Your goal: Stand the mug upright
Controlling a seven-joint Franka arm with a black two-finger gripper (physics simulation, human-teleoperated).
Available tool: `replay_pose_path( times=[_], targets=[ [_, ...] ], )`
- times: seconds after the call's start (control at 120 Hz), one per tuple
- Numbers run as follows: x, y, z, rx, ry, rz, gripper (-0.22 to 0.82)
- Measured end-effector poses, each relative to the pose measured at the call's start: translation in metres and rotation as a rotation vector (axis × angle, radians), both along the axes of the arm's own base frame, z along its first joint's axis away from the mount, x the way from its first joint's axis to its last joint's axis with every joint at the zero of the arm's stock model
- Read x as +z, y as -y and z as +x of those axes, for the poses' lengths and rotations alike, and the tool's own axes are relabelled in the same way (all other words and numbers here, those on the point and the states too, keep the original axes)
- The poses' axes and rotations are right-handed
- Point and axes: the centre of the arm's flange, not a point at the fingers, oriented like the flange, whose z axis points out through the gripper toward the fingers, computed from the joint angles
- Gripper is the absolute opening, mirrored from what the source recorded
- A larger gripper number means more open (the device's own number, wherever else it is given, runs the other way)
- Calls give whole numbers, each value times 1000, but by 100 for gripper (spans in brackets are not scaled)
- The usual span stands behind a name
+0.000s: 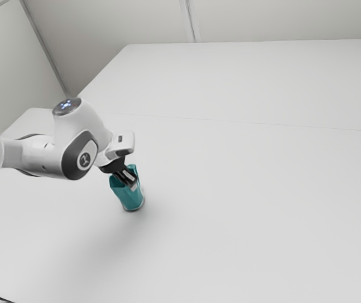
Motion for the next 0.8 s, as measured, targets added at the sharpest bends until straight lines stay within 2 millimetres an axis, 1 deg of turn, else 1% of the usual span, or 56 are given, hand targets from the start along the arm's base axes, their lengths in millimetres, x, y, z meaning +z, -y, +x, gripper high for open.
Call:
replay_pose_path(
  times=[0.067, 0.1, 0.267, 0.333, 0.4, 0.467, 0.533, 0.567, 0.625, 0.658, 0.717, 0.8],
  targets=[
    [-4, 0, 0, 15, -7, -3, -18],
    [-4, 0, 0, 21, -9, -4, -16],
    [-4, 1, 1, 47, -9, -12, 21],
    [-1, 1, 1, 54, -5, -15, 32],
    [6, 1, 3, 61, 4, -18, 40],
    [23, 1, 8, 67, 14, -22, 45],
    [45, 1, 18, 76, 14, -33, 49],
    [61, 1, 25, 82, 15, -41, 51],
    [96, 2, 40, 86, 19, -54, 53],
    [110, 2, 45, 87, 10, -59, 54],
    [128, 2, 55, 89, -11, -64, 56],
    [150, 2, 80, 88, -41, -65, 57]
  ],
)
